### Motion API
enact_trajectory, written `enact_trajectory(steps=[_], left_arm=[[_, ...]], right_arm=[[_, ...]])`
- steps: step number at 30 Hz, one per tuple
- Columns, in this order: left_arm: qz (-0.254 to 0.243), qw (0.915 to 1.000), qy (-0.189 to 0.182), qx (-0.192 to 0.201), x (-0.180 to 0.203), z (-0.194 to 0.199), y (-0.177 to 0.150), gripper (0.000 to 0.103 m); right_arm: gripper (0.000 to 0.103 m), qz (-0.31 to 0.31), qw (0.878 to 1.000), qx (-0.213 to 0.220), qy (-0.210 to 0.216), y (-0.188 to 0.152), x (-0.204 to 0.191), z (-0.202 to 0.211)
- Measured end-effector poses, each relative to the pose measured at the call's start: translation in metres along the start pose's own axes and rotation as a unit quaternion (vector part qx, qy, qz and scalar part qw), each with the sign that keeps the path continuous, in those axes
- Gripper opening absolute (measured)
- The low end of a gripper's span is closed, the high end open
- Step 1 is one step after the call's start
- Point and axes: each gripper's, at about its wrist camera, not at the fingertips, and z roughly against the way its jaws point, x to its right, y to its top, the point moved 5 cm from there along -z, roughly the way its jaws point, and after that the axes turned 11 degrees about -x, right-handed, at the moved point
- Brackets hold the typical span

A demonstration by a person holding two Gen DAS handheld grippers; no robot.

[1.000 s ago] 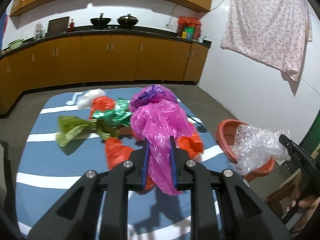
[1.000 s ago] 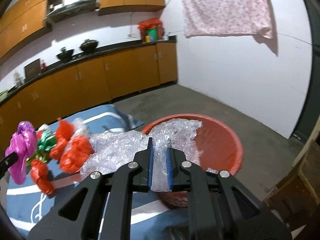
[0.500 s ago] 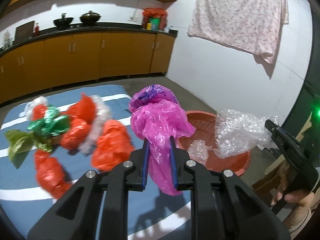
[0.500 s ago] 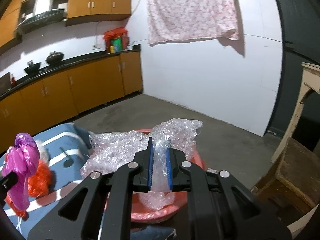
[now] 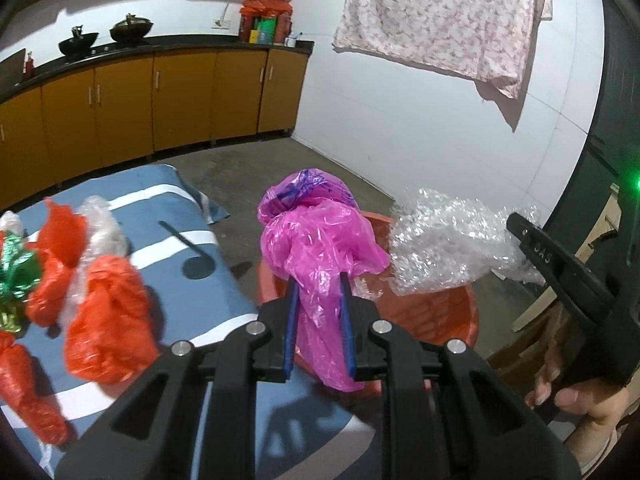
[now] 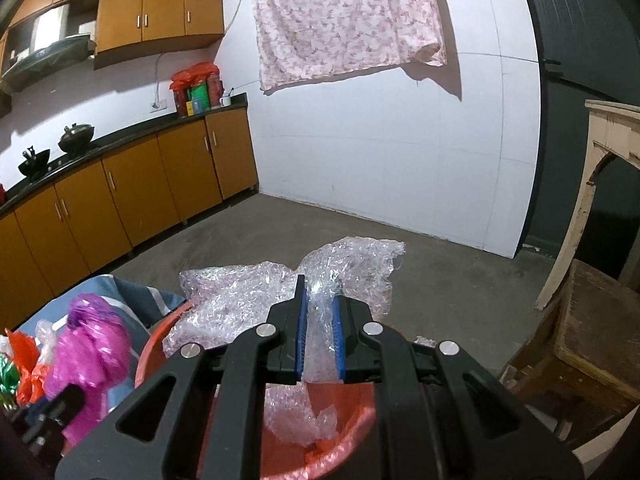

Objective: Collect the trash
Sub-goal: 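Carry pink bag and bubble wrap to the red basket and release both, then grasp a red bag with the left tool while the right tool grasps another red bag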

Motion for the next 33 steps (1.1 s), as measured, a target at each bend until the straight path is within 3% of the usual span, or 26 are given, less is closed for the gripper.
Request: enact_trajectory(steps=[5,9,13,16,20,23,33], left_arm=[[-0.007,0.9999,-0.01,-0.01,0.014,-0.023,0.005,0.019],[-0.01,0.9996,-0.012,-0.021,0.017,-0.037,0.009,0.024],[0.001,0.9995,-0.01,-0.029,0.007,-0.042,0.005,0.043],[0.007,0.9996,0.0,-0.027,-0.005,-0.038,0.002,0.05],[0.019,0.9995,0.022,-0.012,-0.022,-0.021,-0.002,0.067],[0.024,0.9983,0.053,0.008,-0.039,0.002,-0.009,0.078],[0.061,0.9868,0.146,0.037,-0.102,0.077,-0.045,0.089]], right_arm=[[0.012,-0.009,1.0,-0.004,0.003,0.005,0.0,-0.01],[0.013,-0.01,0.999,-0.016,0.031,0.004,-0.006,-0.02],[0.045,-0.01,0.999,-0.021,0.045,0.003,-0.007,-0.023],[0.056,-0.013,0.999,-0.022,0.047,-0.001,-0.004,-0.02],[0.093,0.002,0.999,0.001,0.033,-0.005,0.0,-0.006],[0.098,0.028,0.999,0.017,0.028,-0.011,-0.005,0.006],[0.1,0.093,0.993,-0.002,0.078,-0.042,-0.052,0.029]])
